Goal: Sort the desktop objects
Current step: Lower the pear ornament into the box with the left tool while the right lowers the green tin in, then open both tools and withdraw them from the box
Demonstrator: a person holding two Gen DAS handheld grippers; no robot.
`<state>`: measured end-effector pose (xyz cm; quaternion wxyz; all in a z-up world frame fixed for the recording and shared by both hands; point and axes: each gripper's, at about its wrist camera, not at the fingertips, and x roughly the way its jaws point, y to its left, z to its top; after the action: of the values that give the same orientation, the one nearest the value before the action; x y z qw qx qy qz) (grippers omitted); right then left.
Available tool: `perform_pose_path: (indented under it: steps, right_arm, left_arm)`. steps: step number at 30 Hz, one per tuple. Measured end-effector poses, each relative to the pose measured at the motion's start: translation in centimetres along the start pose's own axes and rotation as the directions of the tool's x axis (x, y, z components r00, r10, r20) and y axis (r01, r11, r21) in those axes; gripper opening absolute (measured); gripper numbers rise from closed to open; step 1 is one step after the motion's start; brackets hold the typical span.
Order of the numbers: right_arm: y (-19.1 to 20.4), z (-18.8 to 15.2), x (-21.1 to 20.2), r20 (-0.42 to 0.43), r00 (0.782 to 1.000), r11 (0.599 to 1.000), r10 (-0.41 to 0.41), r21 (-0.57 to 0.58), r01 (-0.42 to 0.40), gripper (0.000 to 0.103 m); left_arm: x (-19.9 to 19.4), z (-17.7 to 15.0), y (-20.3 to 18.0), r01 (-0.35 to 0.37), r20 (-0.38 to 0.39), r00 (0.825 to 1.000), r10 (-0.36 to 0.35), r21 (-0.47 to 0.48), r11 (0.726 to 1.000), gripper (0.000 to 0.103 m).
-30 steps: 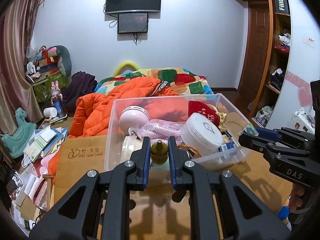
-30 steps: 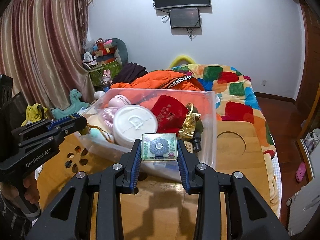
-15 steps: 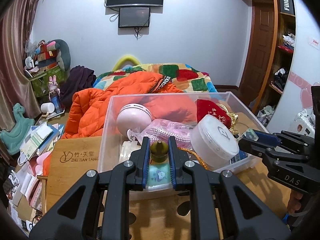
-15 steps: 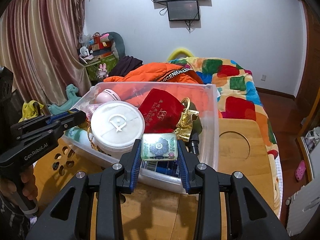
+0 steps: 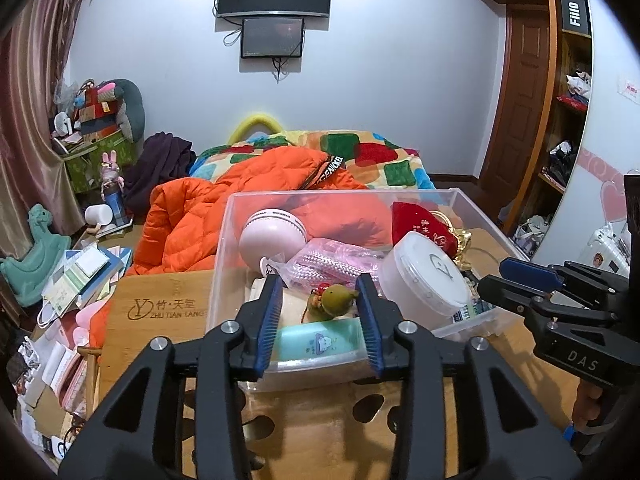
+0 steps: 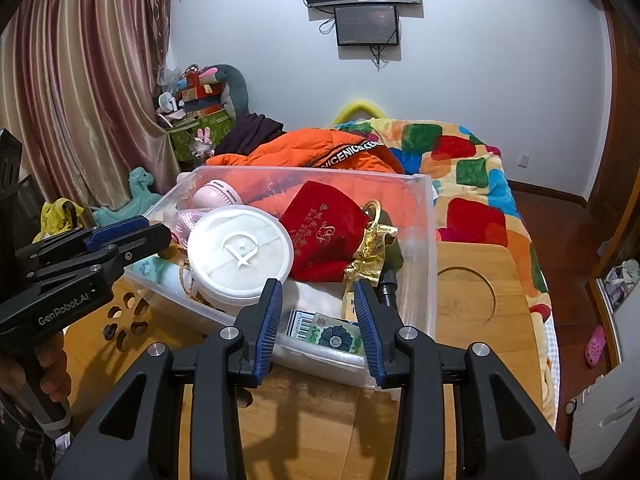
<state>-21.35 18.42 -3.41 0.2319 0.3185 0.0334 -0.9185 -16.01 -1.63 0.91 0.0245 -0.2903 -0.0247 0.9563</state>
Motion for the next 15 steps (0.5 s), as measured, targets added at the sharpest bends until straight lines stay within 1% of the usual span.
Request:
perform_pose_path:
  steps: [2,4,6,7,9,11,14,15]
  right_arm:
    - [0.0,0.0,-0.5,0.007,1.0,1.0,0.0,0.005,0.0,0.039]
    - [0.2,-0.1,-1.0,0.015,1.0,1.0,-0.006,0.002,0.006,0.042]
    - [0.4,-0.1,-1.5,0.023,1.0,1.0,-0.01,0.0,0.01,0.046]
    - [0.5,-0.2,-1.8,0.028,1.0,1.0,-0.012,-0.002,0.012,0.047]
    - [0.6,-0.2,-2.5,0.037,0.999,1.0,-0.014,-0.004,0.014,0.053]
    - [0.9,-0.4,-3.2,0.052,0.999,1.0,-0.017,-0.008,0.018,0.056]
    - [1.4,-0.5,-4.1,0.066,0.998,0.999,-0.025,-0.018,0.027,0.062]
    - [1.5,-0.6,-4.4,0.07,0.997,0.999,-0.03,-0.022,0.032,0.064]
  left_arm:
    - [-0.4,0.0,-0.1,-0.002,0.006,1.0,0.002,0.0,1.0,0.043]
    - [-1.0,-0.1,-0.2,-0.006,0.01,1.0,0.006,-0.003,1.0,0.05]
    - [-1.5,-0.1,-0.3,-0.011,0.017,1.0,0.011,-0.004,1.0,0.055]
    - [-1.6,-0.1,-0.3,-0.012,0.019,1.0,0.012,-0.004,1.0,0.056]
    - [-2.2,-0.2,-0.4,-0.016,0.026,1.0,0.016,-0.002,1.0,0.057]
    - [-2.9,-0.3,-0.5,-0.022,0.034,0.999,0.022,-0.001,1.0,0.061]
    - [-3.8,-0.5,-0.6,-0.031,0.049,0.998,0.031,0.004,1.0,0.069]
    - [-4.1,-0.6,-0.7,-0.033,0.053,0.998,0.033,0.007,0.999,0.073]
